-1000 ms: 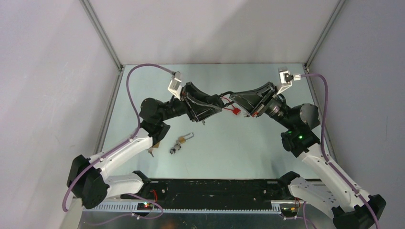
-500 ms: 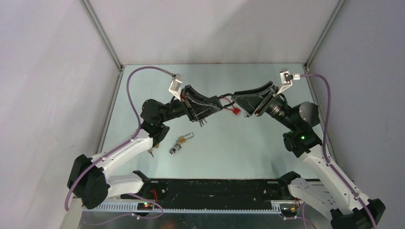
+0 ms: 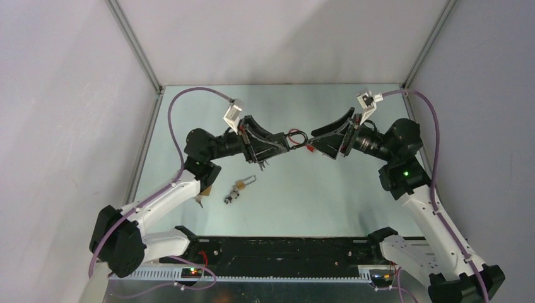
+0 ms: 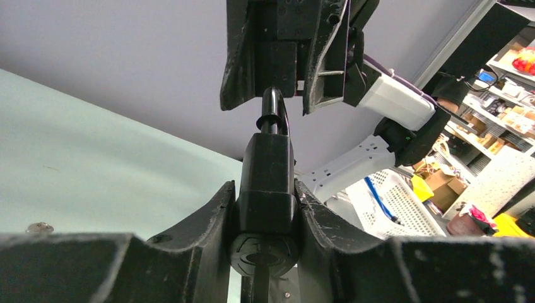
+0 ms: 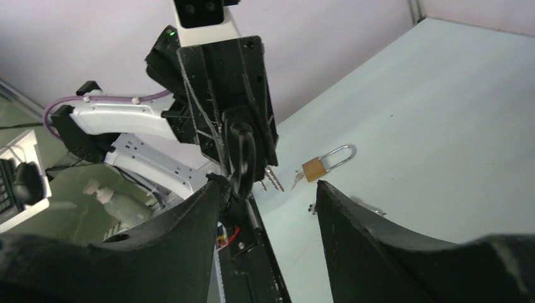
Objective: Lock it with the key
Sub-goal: Lock the lock.
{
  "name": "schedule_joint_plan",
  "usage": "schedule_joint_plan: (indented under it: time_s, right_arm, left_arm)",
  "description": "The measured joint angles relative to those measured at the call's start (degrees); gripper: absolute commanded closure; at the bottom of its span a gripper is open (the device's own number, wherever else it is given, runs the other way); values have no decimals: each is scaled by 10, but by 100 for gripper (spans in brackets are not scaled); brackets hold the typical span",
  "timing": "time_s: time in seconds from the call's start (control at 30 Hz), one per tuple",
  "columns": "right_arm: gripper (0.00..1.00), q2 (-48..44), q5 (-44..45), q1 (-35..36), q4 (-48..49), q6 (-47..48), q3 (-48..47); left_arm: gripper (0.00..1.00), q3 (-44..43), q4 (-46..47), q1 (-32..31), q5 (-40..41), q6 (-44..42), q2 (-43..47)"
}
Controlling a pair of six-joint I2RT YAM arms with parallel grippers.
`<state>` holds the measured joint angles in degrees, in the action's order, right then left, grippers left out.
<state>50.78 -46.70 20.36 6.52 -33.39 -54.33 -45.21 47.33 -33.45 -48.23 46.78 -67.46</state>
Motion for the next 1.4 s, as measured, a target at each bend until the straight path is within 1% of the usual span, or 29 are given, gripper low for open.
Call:
schedule_joint_plan:
  time_s: [0.03,0.07,0.1,0.13,0.17,0.2,0.23,0.27,0.3,0.33,0.53,0.67,0.8,1.03,1.27,1.4]
  right_arm:
    - [53,4,-6,2,-6,7,-5]
    - [57,10,-12,6,-12,11,-13]
    - [65,17,-17,10,-18,16,-21]
    - [69,25,-21,14,-24,21,-30]
    - [76,33,-23,18,-29,25,-38]
    - [81,45,-25,27,-40,28,-49]
    - [89,53,-24,33,-47,34,-56]
    - [92,61,-24,42,-57,40,-61]
    - [98,66,-22,48,-65,47,-62]
    - [100,69,-21,51,-73,51,-62]
    - [100,65,0,74,-94,87,-67]
    - [100,48,73,116,-97,117,-72]
    - [100,38,145,161,-88,123,-72]
    - [100,58,209,207,-38,74,-67]
    - [100,80,269,223,10,24,-47]
    - [100,97,295,225,31,16,-46]
  left_arm:
    - [100,0,-5,0,-2,3,0]
    - [100,0,-9,0,-3,4,0]
    - [100,0,-16,0,-5,7,0]
    - [100,0,-20,0,-5,9,0]
    - [100,0,-26,0,-5,10,0]
    - [100,0,-31,1,-5,13,0]
    - [100,0,-36,1,-5,15,0]
    - [100,0,-43,1,-6,19,1]
    - [100,0,-50,1,-7,22,2]
    - [100,0,-62,2,-10,25,6]
    - [100,-13,-120,7,-20,52,24]
    - [100,-32,-134,14,-32,80,28]
    - [100,-39,-131,16,-34,88,42]
    - [100,-39,-135,26,-3,74,63]
    - [100,-39,-154,34,57,46,71]
    - [100,-39,-169,34,84,37,70]
